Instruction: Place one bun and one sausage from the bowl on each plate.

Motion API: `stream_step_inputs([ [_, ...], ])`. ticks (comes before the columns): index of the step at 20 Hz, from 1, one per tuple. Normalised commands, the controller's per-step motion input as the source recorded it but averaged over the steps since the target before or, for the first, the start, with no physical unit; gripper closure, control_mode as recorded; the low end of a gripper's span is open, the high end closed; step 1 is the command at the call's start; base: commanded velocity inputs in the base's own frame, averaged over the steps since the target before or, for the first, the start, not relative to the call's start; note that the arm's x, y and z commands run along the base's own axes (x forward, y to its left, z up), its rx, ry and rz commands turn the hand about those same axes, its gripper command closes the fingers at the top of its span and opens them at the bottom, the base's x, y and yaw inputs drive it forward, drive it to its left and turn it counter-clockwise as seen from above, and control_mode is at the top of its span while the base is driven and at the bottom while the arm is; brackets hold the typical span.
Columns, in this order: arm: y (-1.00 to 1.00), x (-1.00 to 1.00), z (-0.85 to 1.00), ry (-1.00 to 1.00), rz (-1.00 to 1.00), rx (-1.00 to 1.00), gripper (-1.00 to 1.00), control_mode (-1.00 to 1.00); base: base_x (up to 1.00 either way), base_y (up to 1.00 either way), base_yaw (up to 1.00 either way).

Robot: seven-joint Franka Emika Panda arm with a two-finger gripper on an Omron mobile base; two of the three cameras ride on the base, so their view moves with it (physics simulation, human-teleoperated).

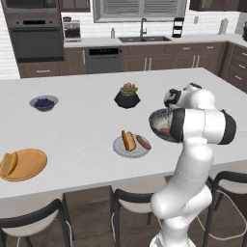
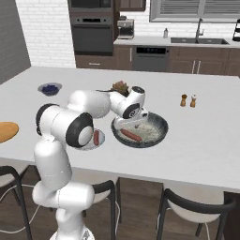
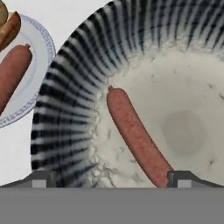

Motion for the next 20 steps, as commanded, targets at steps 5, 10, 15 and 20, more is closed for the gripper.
stream_step_inputs([
  [5, 0.00, 0.05, -0.35, 0.10, 0.03, 0.00, -1.00, -1.00, 0.00, 0.00, 0.00],
  [10, 0.00, 0.34, -0.25, 0.05, 0.00, 0.00, -1.00, -1.00, 0.00, 0.00, 0.00],
  [15, 0.00, 0.44, -0.31, 0.01, 0.00, 0.00, -1.00, -1.00, 0.00, 0.00, 0.00],
  [20, 0.05, 0.05, -0.41, 0.06, 0.00, 0.00, -1.00, -1.00, 0.00, 0.00, 0.00],
])
